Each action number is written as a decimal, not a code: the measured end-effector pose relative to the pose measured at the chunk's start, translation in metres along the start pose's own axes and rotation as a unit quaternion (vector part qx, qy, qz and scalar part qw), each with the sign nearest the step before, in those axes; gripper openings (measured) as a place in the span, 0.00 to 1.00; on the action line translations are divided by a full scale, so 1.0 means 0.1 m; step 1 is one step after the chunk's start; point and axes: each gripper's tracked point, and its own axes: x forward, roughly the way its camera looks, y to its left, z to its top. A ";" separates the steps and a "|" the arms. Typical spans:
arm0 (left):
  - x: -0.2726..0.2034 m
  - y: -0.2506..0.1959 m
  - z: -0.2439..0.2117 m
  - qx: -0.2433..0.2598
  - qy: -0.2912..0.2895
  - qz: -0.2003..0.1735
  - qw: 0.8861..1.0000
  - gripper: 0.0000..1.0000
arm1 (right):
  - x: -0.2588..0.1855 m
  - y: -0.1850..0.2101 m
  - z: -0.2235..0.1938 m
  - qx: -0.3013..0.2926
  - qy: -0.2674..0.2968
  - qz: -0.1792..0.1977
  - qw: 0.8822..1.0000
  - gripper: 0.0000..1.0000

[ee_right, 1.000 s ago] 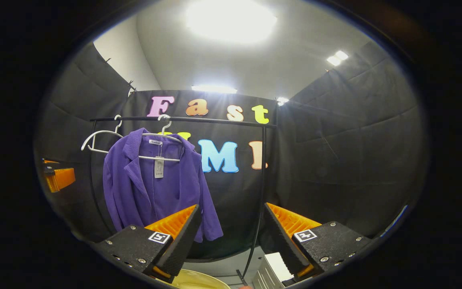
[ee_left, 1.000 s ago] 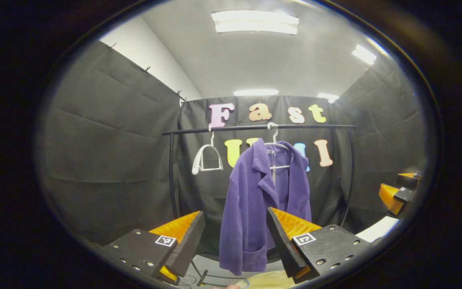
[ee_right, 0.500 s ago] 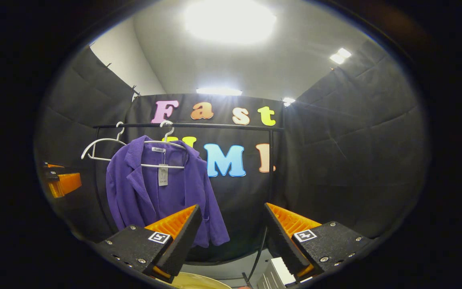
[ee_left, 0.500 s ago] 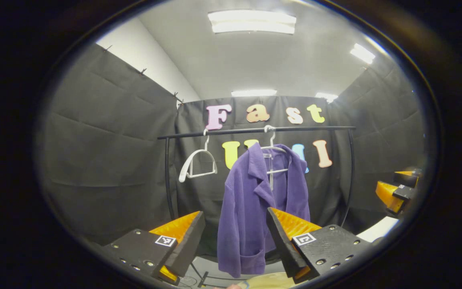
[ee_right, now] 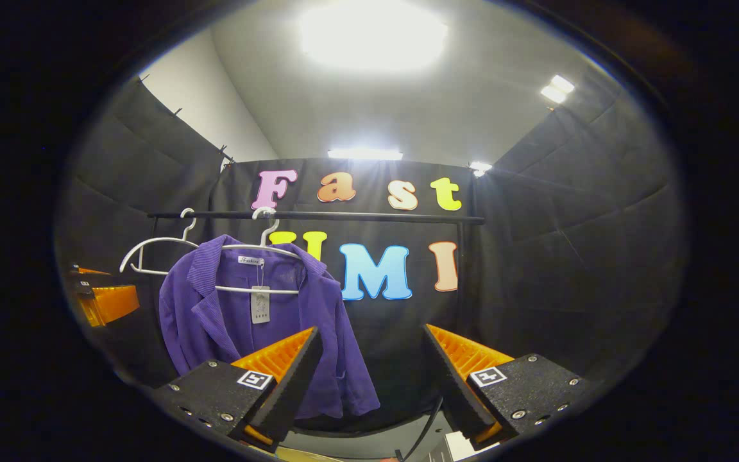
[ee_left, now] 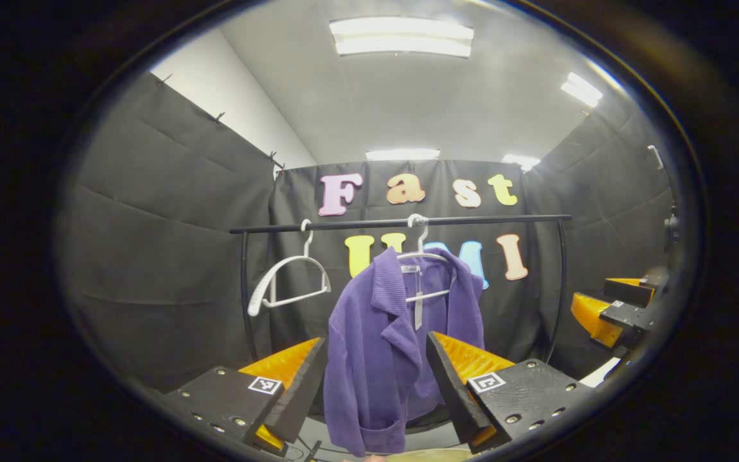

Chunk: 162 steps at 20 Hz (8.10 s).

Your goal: Grasp the clothes on the hanger with both hands and then place them into the laundry hamper below.

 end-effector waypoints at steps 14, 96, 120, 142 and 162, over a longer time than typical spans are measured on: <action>1.00 -0.35 -0.18 -0.024 0.022 0.038 0.999 0.95 | 1.15 0.24 -0.09 0.066 0.012 0.080 0.995 0.95; 1.87 1.27 -0.30 0.039 0.101 0.130 0.986 0.05 | 3.52 0.41 -1.34 0.143 0.079 0.138 0.977 0.03; 0.83 0.84 -0.54 -0.020 0.087 0.007 0.996 0.01 | 1.28 0.60 -0.99 0.104 0.109 0.146 0.978 0.03; -0.02 -0.32 -2.42 -0.062 0.204 -0.131 0.968 0.01 | -0.49 1.11 -2.47 0.040 0.262 0.167 0.950 0.04; -1.01 -0.08 -4.57 -0.002 0.448 -0.080 0.891 0.07 | -1.40 1.04 -4.01 -0.038 0.456 0.177 0.872 0.36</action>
